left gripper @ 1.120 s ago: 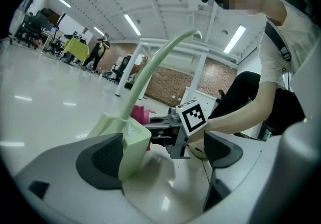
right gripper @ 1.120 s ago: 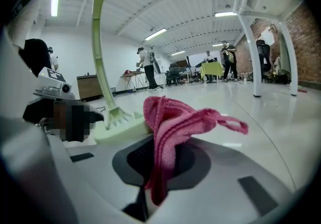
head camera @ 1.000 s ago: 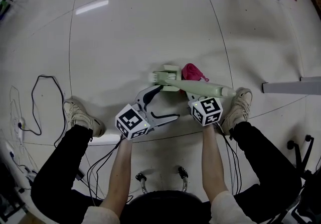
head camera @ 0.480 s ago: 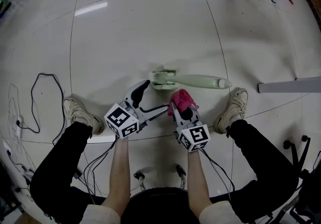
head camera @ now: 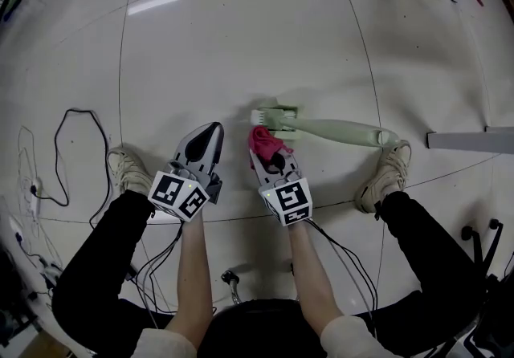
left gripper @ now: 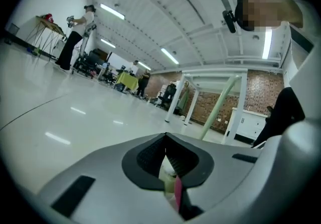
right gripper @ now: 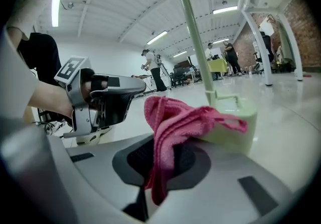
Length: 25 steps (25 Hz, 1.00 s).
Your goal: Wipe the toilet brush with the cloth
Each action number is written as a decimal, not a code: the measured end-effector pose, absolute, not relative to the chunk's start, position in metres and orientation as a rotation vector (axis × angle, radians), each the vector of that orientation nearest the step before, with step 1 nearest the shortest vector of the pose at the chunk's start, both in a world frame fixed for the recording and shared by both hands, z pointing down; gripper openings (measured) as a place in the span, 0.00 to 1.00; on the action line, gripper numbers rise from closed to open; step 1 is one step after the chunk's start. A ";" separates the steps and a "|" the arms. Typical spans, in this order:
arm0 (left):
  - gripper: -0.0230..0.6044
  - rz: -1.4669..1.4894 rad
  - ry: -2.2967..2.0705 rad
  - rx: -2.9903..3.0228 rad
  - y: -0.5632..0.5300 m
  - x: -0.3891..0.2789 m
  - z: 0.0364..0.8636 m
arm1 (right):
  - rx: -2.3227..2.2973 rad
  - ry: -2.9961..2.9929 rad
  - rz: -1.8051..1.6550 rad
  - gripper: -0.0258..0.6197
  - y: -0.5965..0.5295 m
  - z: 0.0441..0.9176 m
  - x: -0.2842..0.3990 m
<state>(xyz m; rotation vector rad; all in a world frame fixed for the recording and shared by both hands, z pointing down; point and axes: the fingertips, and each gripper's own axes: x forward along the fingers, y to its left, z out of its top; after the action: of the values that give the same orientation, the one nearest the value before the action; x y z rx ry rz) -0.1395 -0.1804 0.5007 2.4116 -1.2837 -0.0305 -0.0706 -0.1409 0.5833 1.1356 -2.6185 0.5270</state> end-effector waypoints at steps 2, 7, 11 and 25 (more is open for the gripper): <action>0.04 -0.005 -1.258 2.427 -0.177 -0.133 0.502 | 1.155 -2.604 0.529 0.09 -0.138 0.582 -0.058; 0.04 0.009 -1.211 2.436 -0.174 -0.113 0.505 | 1.246 -2.556 0.541 0.09 -0.131 0.581 -0.011; 0.04 0.002 -1.195 2.456 -0.176 -0.105 0.500 | 1.366 -2.511 0.565 0.09 -0.133 0.581 0.027; 0.04 -0.018 -1.122 2.876 -0.187 -0.016 0.341 | 1.924 -2.653 0.288 0.09 -0.165 0.388 0.091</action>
<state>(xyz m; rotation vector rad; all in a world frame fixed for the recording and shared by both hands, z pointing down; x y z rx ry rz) -0.0159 -0.1873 0.3408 2.8759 -1.1223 -0.0175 0.0909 -0.1647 0.3880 1.9243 -2.6532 0.2877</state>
